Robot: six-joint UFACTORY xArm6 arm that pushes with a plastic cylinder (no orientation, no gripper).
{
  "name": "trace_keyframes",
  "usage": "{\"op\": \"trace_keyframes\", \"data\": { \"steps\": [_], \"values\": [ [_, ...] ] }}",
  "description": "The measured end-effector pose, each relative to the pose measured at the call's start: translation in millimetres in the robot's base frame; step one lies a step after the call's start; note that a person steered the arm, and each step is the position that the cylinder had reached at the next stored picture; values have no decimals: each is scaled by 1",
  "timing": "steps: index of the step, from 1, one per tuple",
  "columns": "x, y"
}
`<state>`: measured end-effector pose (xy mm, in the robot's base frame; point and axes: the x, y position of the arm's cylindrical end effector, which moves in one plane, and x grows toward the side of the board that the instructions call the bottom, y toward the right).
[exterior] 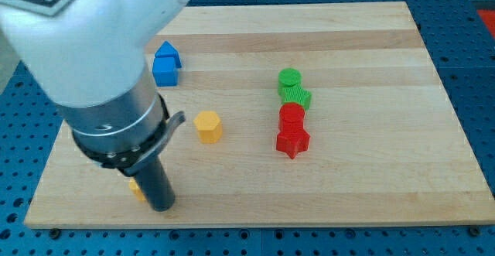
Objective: Slightly move the yellow heart towards the up
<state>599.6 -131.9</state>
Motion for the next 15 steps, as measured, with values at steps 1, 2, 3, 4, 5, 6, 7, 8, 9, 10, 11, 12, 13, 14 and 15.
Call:
{"op": "trace_keyframes", "data": {
  "steps": [1, 2, 3, 4, 5, 6, 7, 8, 9, 10, 11, 12, 13, 14, 15],
  "values": [
    [0, -23],
    [0, -44],
    [-3, -63],
    [-10, -63],
    [2, -58],
    [9, -52],
    [-36, -52],
    [-37, -49],
    [-37, -48],
    [-35, -37],
    [-34, -36],
    [-49, -36],
    [-49, -36],
    [-49, -36],
    [-49, -36]
  ]
}}
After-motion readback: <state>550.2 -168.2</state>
